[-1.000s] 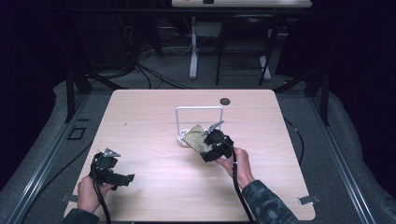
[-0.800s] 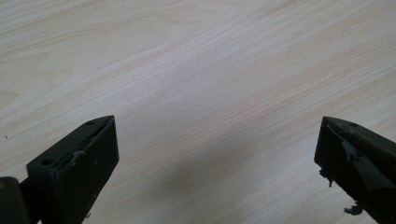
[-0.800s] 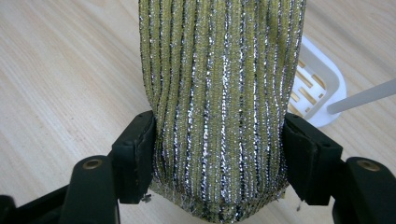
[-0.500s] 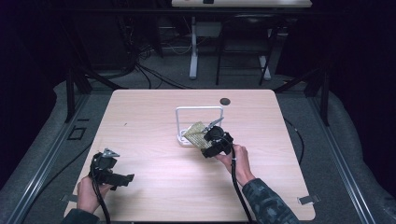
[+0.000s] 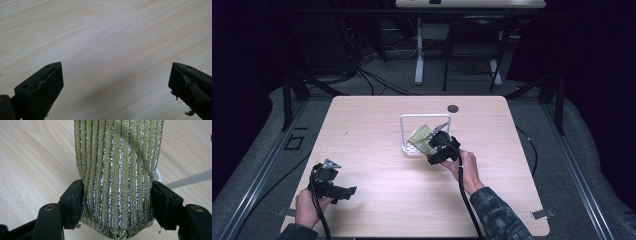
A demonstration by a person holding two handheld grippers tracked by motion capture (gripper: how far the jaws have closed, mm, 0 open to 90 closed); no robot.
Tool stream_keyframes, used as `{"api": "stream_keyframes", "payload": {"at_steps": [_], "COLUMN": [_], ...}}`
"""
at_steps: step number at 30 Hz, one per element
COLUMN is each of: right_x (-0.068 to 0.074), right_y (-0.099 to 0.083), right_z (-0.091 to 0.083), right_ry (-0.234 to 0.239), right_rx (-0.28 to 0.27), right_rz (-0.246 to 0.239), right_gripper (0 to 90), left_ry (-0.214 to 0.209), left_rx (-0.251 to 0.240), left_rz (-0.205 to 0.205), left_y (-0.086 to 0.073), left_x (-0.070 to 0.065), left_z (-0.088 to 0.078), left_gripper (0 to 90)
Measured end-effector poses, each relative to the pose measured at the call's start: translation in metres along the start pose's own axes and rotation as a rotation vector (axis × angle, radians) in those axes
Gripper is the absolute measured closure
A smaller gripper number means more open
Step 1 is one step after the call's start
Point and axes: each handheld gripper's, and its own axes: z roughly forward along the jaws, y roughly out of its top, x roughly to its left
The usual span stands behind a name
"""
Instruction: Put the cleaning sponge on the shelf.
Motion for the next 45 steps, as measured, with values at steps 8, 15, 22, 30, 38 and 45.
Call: {"api": "stream_keyframes", "payload": {"at_steps": [8,15,22,30,38,45], "right_x": [0.001,0.003,0.002,0.003,0.002,0.001], "right_y": [0.009,0.015,0.014,0.012,0.011,0.012], "right_z": [0.008,0.017,0.027,0.029,0.033,0.040], "right_ry": [-0.009,-0.034,-0.029,-0.044,-0.080,-0.096], "right_rx": [-0.009,-0.015,-0.004,0.003,0.010,0.028], "right_rz": [-0.008,-0.020,-0.013,0.001,0.042,0.062], "right_gripper": [33.2,33.1,33.0,33.0,32.5,31.0], "left_ry": [0.004,0.003,0.007,0.002,0.003,0.002], "left_rx": [0.006,0.008,0.005,0.013,0.013,0.016], "left_rz": [0.002,0.011,0.010,0.014,0.021,0.024], "left_y": [0.000,0.001,0.001,0.001,0.002,0.002], "left_x": [-0.001,-0.001,-0.003,-0.003,-0.003,-0.004], "left_z": [0.000,0.001,0.002,0.002,0.002,0.003], "left_gripper": [0.1,0.1,0.0,0.1,0.0,0.1]}}
